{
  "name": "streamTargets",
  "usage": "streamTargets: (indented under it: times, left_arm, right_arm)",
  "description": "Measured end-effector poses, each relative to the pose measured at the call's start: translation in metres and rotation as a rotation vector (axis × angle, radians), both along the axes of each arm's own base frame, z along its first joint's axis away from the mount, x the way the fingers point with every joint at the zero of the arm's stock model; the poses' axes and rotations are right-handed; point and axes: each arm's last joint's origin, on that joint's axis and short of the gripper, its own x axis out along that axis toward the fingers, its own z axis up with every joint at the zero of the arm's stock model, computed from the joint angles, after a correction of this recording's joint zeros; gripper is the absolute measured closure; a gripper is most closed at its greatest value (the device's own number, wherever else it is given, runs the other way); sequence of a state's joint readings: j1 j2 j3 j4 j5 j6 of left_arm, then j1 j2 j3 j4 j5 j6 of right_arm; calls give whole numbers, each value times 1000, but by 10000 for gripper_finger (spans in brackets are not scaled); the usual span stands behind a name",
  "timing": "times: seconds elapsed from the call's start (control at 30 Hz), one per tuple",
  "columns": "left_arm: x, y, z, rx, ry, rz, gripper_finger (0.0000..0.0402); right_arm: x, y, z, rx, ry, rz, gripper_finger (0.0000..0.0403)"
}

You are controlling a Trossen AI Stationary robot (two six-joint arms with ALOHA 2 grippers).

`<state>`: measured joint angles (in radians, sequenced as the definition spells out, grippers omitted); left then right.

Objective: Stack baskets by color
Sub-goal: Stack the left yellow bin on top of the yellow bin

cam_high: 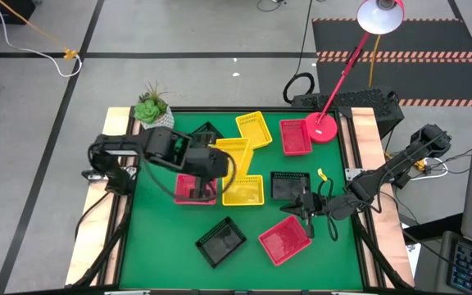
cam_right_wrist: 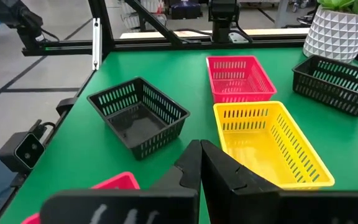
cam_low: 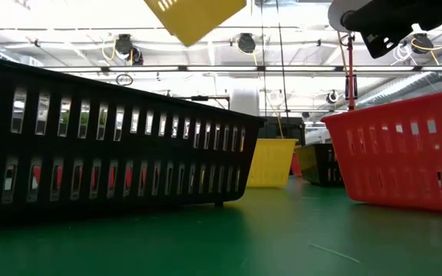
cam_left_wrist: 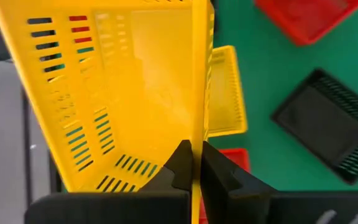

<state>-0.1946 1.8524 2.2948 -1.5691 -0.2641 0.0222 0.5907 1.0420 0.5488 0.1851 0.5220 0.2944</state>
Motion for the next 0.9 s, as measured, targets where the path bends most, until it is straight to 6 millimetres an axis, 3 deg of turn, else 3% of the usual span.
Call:
streamTargets:
  times: [0.37,0.73,0.9]
  left_arm:
    - [29,-2,-27,160,49,47,393]
    - [48,-8,-40,206,28,24,393]
    - [60,-17,-57,219,63,15,393]
  right_arm:
    - [-3,-2,3,-18,-5,7,403]
    - [-10,-5,1,-22,45,1,403]
    - [-13,-3,2,-27,49,19,403]
